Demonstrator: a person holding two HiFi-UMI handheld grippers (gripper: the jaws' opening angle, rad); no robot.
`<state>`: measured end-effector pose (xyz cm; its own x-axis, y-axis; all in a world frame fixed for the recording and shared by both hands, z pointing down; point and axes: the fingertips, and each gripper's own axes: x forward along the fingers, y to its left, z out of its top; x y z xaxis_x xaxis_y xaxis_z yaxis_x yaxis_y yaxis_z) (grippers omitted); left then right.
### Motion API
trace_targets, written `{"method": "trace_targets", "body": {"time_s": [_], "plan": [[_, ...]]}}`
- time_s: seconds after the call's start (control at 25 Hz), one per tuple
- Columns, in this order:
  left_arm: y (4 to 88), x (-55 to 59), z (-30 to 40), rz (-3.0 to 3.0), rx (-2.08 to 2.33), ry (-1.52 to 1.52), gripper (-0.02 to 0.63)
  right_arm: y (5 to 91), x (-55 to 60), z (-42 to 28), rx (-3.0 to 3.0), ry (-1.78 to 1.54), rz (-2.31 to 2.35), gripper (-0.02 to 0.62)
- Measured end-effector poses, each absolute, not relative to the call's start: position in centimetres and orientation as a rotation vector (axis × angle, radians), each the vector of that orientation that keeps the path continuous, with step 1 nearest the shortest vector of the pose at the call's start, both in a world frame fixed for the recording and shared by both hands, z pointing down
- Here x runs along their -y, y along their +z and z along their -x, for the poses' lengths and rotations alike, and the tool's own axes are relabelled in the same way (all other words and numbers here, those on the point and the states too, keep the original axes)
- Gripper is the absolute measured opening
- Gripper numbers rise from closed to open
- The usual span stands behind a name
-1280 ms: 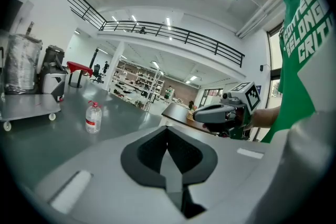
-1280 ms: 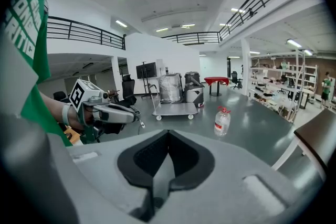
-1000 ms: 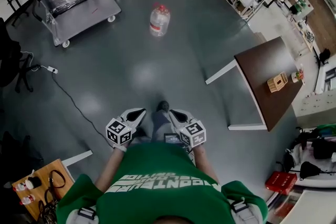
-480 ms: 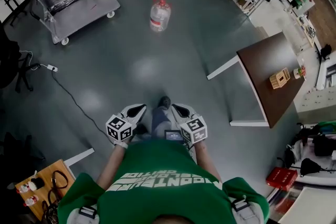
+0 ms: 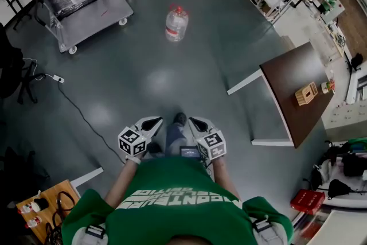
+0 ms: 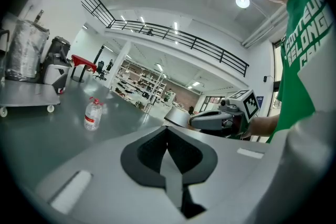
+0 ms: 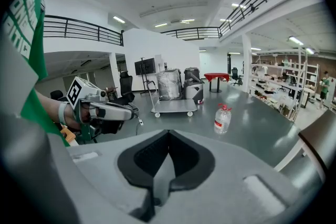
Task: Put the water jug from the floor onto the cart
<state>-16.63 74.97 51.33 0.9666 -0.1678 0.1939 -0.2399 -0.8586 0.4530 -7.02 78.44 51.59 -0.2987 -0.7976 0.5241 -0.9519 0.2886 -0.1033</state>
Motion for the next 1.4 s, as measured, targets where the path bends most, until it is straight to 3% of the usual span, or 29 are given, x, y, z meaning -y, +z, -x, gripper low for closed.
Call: {"method": "trace_targets", "body": {"time_s": [1.4], "plan": [[50.1, -63.3, 8.1, -2.637, 0.232, 0.282, 0.005, 51.2, -66.8, -2.6, 2.155, 0.614, -1.647, -0.012]]}}
